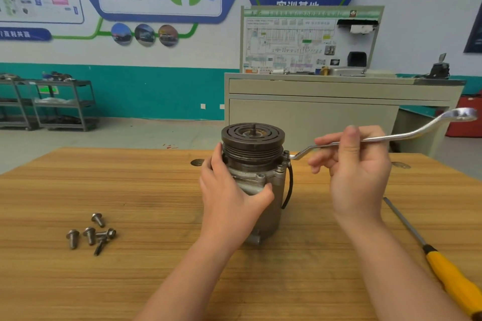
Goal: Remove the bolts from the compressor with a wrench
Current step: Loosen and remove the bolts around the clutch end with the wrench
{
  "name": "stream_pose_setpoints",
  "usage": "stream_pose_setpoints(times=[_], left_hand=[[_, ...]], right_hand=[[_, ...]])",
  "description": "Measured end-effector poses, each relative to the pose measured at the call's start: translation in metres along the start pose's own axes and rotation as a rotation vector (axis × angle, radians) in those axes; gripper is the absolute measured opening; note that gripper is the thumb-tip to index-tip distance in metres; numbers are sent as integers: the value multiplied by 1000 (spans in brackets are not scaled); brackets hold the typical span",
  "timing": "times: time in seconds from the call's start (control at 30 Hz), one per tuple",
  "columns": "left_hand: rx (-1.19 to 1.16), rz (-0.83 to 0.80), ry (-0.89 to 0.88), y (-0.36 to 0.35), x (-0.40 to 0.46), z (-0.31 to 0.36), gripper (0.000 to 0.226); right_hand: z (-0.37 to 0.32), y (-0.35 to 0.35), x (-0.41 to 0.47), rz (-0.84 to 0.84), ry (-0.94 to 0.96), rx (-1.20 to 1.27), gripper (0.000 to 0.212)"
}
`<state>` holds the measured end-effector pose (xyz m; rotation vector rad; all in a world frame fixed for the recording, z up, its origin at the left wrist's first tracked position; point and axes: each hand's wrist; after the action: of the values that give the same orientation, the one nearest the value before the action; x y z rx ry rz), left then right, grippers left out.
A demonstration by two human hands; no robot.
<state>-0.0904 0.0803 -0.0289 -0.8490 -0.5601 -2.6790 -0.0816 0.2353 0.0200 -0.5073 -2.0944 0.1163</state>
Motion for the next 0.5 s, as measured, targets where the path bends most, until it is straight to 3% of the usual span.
stream_pose_setpoints(times=[0.17, 0.27, 0.43, 0.5], left_hand=[[3, 2, 2, 1, 0, 0, 112], [9, -2, -5, 1, -1, 0, 112], [-52, -35, 16, 3, -2, 2, 116], [-28, -20, 12, 2, -1, 1, 114]], right_hand=[[-6, -11, -18, -130, 208, -226, 14], [0, -13, -25, -145, 329, -367, 34], [5, -21, -38, -239, 730, -561, 25], [10, -21, -43, -178, 636, -407, 28]])
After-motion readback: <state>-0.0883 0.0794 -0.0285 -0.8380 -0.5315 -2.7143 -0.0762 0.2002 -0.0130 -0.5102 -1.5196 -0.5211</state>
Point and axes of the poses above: each hand's wrist, its own x-axis towards the middle knuckle, its own y-axis out of the back of the hand, z = x × y, and after that the axes turned 6 degrees about -x, right-handed
